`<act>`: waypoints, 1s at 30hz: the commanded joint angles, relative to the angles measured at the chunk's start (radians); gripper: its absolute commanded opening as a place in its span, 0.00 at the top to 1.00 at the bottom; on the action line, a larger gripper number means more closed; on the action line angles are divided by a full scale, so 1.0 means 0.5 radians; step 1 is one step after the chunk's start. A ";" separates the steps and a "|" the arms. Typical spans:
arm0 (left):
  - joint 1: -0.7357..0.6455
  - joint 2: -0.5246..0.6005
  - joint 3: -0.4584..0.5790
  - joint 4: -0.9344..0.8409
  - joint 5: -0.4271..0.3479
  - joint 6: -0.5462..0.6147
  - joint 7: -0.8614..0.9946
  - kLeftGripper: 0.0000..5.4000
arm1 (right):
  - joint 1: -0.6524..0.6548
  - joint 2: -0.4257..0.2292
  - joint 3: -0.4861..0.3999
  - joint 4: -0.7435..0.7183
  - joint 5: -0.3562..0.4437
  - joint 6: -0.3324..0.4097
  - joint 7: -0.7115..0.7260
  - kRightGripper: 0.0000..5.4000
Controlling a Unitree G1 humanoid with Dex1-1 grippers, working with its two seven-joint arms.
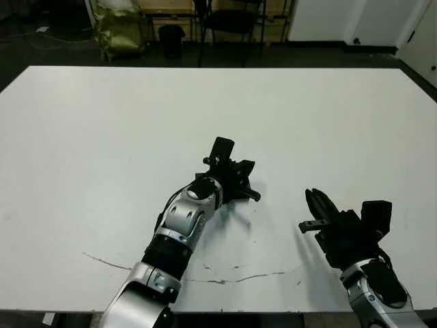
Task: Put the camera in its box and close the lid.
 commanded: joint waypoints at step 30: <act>0.564 0.482 0.760 -1.480 -0.597 0.650 0.287 1.00 | -0.024 0.026 -0.044 -0.058 0.091 0.003 -0.021 1.00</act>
